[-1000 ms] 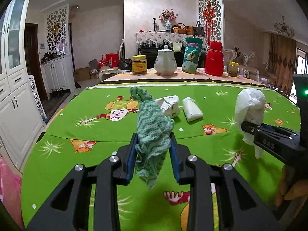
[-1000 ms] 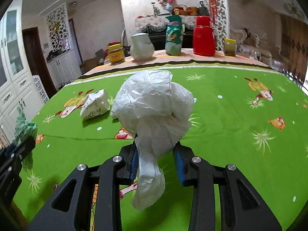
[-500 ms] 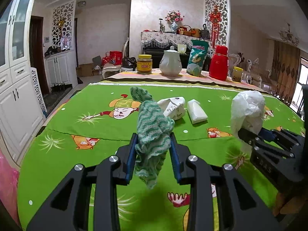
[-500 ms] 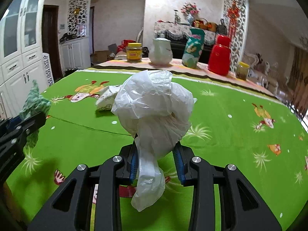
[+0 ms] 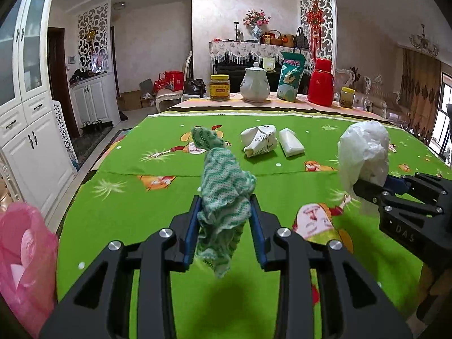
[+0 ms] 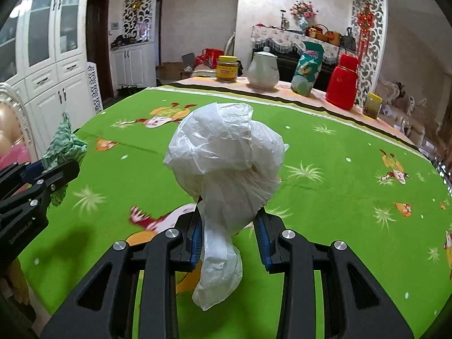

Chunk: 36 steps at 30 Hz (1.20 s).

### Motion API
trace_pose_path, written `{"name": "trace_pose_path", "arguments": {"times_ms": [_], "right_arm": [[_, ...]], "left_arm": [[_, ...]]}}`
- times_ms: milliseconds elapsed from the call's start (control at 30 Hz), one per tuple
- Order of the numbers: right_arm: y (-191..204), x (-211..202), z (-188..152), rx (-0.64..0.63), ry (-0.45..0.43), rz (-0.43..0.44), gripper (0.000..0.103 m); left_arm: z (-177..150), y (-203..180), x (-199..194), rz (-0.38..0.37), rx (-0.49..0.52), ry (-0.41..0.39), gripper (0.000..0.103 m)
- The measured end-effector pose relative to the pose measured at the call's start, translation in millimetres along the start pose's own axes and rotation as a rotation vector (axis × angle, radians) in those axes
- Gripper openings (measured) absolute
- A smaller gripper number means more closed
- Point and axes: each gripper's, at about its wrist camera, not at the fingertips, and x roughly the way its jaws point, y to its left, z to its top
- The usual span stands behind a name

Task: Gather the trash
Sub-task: 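Carry the green cloth and white plastic bag over the pink wastebasket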

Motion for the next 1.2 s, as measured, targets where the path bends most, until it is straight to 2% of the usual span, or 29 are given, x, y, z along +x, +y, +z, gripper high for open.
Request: {"name": "trace_pose_path", "arguments": {"times_ms": [433,667,967,1133,1200], "right_arm": [[45,-56,-31,0.001,-0.043,0.037,0.034],[78,-79,-38,-0.016,-0.069,0.106,0.034],[154,-94,-35,-0.123,-0.083,0.238,0.034],[207,-99,-22,-0.189,-0.091,0.324,0.035],[233,-98,-14,-0.219,-0.096,0.364,0.035]], "left_arm": [[-35,20,-69,-0.012,-0.005,-0.063,0.033],[-53,45,-108,0.013,0.007,-0.119,0.034],[-72,117,-154,0.098,-0.053,-0.165,0.034],[-74,173,-184,0.174,-0.102,-0.184,0.035],[-74,198,-193,0.227,-0.116,-0.189,0.035]]}}
